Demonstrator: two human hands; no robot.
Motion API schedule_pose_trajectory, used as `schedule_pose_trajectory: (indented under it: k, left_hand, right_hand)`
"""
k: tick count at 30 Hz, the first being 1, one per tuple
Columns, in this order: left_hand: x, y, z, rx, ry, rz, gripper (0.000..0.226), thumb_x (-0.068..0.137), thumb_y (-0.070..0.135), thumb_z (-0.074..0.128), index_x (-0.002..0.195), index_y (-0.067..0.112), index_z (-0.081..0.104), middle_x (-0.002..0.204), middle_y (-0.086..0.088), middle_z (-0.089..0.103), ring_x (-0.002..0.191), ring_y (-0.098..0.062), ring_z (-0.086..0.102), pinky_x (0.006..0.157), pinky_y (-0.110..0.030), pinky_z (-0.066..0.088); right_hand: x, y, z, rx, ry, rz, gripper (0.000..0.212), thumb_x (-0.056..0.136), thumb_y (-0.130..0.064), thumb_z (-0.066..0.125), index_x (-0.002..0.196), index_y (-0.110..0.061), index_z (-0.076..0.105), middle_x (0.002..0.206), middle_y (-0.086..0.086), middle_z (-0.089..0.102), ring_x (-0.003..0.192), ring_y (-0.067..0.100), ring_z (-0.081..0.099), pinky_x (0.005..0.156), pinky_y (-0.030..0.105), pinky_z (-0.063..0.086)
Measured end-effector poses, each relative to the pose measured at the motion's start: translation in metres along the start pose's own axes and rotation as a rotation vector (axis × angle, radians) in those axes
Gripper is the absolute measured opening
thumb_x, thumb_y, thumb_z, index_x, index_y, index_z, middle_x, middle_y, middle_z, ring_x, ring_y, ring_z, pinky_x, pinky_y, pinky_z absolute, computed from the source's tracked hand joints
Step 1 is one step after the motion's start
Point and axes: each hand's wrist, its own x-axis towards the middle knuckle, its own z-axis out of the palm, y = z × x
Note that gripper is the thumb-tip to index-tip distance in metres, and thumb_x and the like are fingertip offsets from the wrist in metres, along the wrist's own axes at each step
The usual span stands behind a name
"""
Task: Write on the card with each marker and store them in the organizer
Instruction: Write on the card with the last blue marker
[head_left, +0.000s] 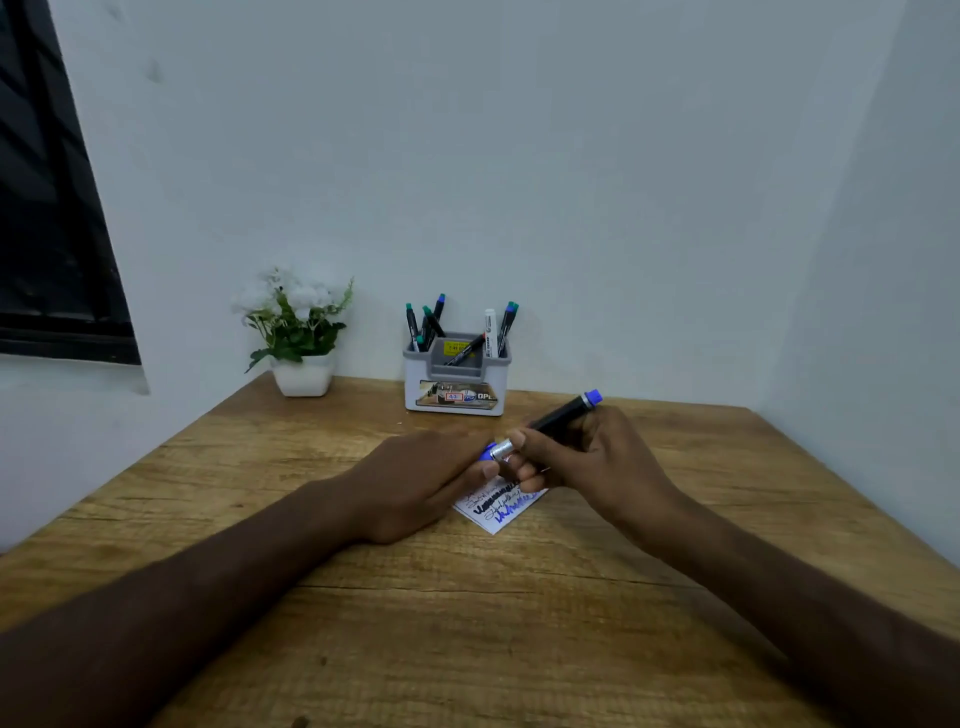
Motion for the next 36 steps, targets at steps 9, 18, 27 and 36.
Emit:
schedule_pose_trajectory:
  k: [9,18,27,36]
  left_hand:
    - [0.005,0.000,-0.002,-0.464,0.204,-0.169,0.024,0.113,0.037,0.034,0.128,0.025,0.049,0.118,0.016,0.075,0.105,-0.004,0.070,0.084,-0.025,0.054]
    - [0.073,-0.027,-0.053,-0.465,0.738,-0.480,0.023,0.096,0.038,0.072,0.117,0.031,0.079,0.095,0.008,0.077,0.090,-0.010,0.071,0.076,-0.012,0.052]
    - [0.143,-0.070,-0.069,-0.044,0.295,-0.744,0.027,0.085,0.048,0.079,0.084,0.021,0.080,0.081,0.005,0.075,0.077,-0.012,0.069,0.071,-0.031,0.058]
    - [0.147,-0.076,-0.069,0.093,0.268,-0.807,0.046,0.080,0.070,0.073,0.089,0.026,0.082,0.087,0.002,0.076,0.089,-0.022,0.070,0.079,-0.036,0.056]
  right_hand:
    - [-0.004,0.016,-0.015,-0.888,-0.203,-0.284,0.047,0.089,-0.066,0.067,0.123,-0.035,0.076,0.106,-0.021,0.069,0.095,-0.003,0.062,0.078,0.017,0.047]
    - [-0.001,0.035,-0.018,-0.821,-0.220,-0.270,0.045,0.091,-0.067,0.064,0.125,-0.040,0.073,0.112,-0.027,0.055,0.108,-0.006,0.053,0.084,0.008,0.038]
    - [-0.002,0.034,-0.021,-0.770,-0.243,-0.228,0.044,0.093,-0.063,0.064,0.129,-0.040,0.072,0.117,-0.026,0.056,0.112,-0.006,0.051,0.090,0.015,0.045]
    - [-0.001,0.037,-0.022,-0.771,-0.234,-0.235,0.040,0.094,-0.060,0.066,0.128,-0.041,0.072,0.121,-0.023,0.060,0.113,-0.004,0.053,0.093,0.018,0.047]
